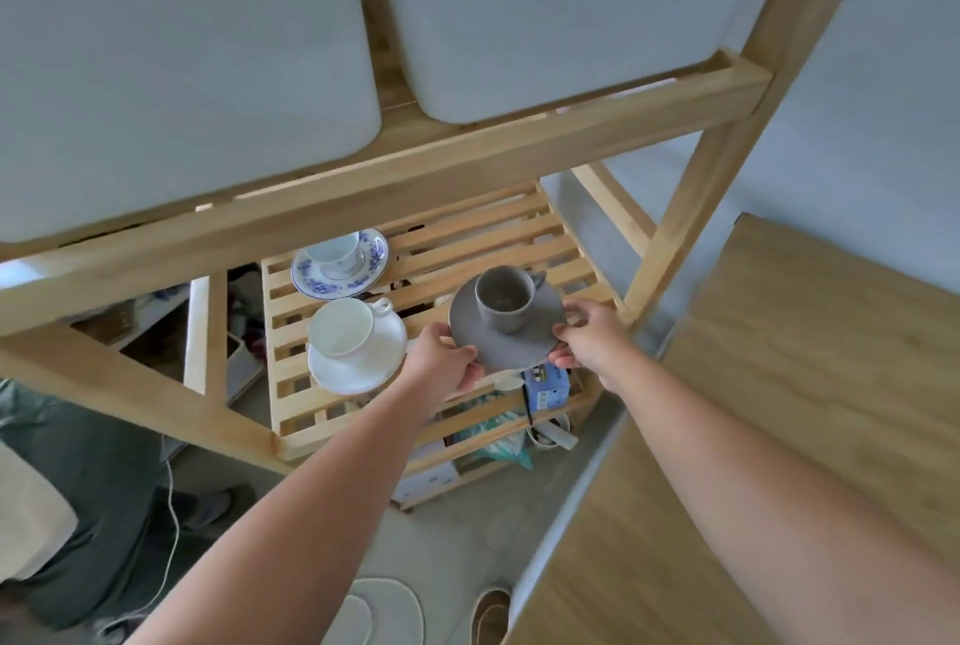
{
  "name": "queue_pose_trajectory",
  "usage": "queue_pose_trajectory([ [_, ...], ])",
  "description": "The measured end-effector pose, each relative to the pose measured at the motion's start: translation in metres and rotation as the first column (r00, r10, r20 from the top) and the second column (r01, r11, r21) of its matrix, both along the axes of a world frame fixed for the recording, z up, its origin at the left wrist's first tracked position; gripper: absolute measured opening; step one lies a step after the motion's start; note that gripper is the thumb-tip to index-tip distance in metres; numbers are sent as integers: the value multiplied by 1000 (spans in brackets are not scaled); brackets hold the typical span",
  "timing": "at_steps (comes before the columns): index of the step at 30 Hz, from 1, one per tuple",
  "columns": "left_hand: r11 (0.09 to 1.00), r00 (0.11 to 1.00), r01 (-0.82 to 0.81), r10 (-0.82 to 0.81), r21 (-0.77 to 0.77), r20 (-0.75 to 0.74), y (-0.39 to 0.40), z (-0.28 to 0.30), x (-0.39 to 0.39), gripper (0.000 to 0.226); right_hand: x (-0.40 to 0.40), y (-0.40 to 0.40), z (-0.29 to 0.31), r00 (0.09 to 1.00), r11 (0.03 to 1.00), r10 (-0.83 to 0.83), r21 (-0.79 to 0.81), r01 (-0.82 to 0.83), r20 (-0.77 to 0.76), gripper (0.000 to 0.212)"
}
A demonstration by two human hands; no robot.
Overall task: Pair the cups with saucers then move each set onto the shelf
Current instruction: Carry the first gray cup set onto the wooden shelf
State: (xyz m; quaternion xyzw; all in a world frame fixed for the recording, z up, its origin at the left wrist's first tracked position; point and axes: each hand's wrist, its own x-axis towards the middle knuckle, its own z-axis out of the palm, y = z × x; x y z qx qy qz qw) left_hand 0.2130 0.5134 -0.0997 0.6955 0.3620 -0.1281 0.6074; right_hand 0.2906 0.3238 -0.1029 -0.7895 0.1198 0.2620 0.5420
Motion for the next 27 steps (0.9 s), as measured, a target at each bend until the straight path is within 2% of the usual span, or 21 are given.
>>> queue_pose_trajectory([
  [4, 998, 999, -48, 48, 36, 20, -1, -10, 6, 30, 10, 3, -7, 999, 999, 40, 22, -40, 19, 48],
  [7, 995, 996, -80, 78, 56, 41, -1, -11, 10, 30, 11, -1, -8, 984, 987, 158, -1, -159, 86, 70],
  [10, 970, 996, -40, 19, 242, 90, -3, -12, 6, 39, 9, -4, -5, 905, 920, 373, -211, -331, 203, 75],
  [14, 805, 973, 50, -173, 592, 154, -15, -20, -15, 61, 6, 0, -9, 838, 798, 473, -536, -277, 272, 104],
  [17, 642, 961, 167, -274, 749, 21, -28, -30, -22, 70, 7, 2, -13, 798, 729, 539, -625, -281, 269, 106],
  [21, 596, 964, 183, -267, 782, -22, -34, -37, -14, 70, 17, 8, -17, 772, 675, 586, -676, -296, 246, 107],
  [27, 544, 959, 203, -280, 814, -52, -21, -45, 19, 71, 40, 30, -26, 758, 713, 579, -637, -292, 300, 104],
])
